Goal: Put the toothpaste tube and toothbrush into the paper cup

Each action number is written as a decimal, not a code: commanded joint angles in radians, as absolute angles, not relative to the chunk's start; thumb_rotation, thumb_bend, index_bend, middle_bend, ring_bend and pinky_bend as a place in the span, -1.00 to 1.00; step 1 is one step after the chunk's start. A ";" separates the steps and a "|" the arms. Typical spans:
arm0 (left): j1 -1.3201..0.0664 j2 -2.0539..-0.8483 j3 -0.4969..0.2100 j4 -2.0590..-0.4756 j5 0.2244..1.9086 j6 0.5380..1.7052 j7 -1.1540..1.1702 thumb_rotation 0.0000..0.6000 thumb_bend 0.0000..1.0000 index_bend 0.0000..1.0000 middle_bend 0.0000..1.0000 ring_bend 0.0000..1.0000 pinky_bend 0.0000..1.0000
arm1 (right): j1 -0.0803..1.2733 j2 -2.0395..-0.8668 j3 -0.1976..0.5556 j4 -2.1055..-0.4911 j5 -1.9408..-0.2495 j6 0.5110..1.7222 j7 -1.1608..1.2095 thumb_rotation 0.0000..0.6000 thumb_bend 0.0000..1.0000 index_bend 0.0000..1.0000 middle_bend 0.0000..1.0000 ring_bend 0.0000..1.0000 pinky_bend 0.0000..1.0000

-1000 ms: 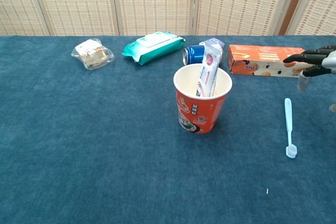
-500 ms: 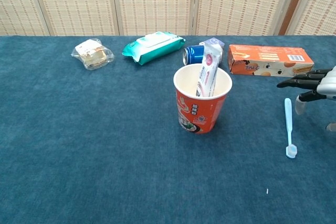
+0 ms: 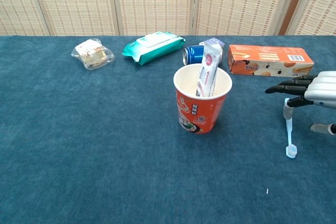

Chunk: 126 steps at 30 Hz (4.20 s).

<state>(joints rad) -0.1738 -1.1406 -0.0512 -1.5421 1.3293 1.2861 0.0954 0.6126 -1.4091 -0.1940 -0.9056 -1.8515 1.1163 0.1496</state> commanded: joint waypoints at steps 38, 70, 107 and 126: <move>-0.172 -1.134 -0.050 -1.548 1.332 1.290 0.085 1.00 -1.00 -0.70 -0.47 -0.83 -1.00 | 0.630 -1.457 -0.212 -0.867 -1.834 1.105 0.172 1.00 -0.55 -0.11 -1.00 -1.00 -0.72; -0.171 -1.129 -0.048 -1.553 1.334 1.291 0.080 1.00 -1.00 -0.69 -0.47 -0.82 -1.00 | 0.641 -1.507 -0.217 -0.816 -1.831 1.101 0.195 1.00 -0.53 0.01 -1.00 -1.00 -0.72; -0.173 -1.128 -0.047 -1.551 1.332 1.283 0.080 1.00 -1.00 -0.69 -0.47 -0.82 -1.00 | 0.637 -1.490 -0.196 -0.868 -1.798 1.127 0.200 1.00 -0.41 0.18 -1.00 -1.00 -0.72; -0.175 -1.131 -0.045 -1.552 1.328 1.277 0.088 1.00 -1.00 -0.69 -0.47 -0.82 -1.00 | 0.613 -1.431 -0.163 -0.998 -1.775 1.184 0.210 1.00 -0.41 0.18 -1.00 -1.00 -0.72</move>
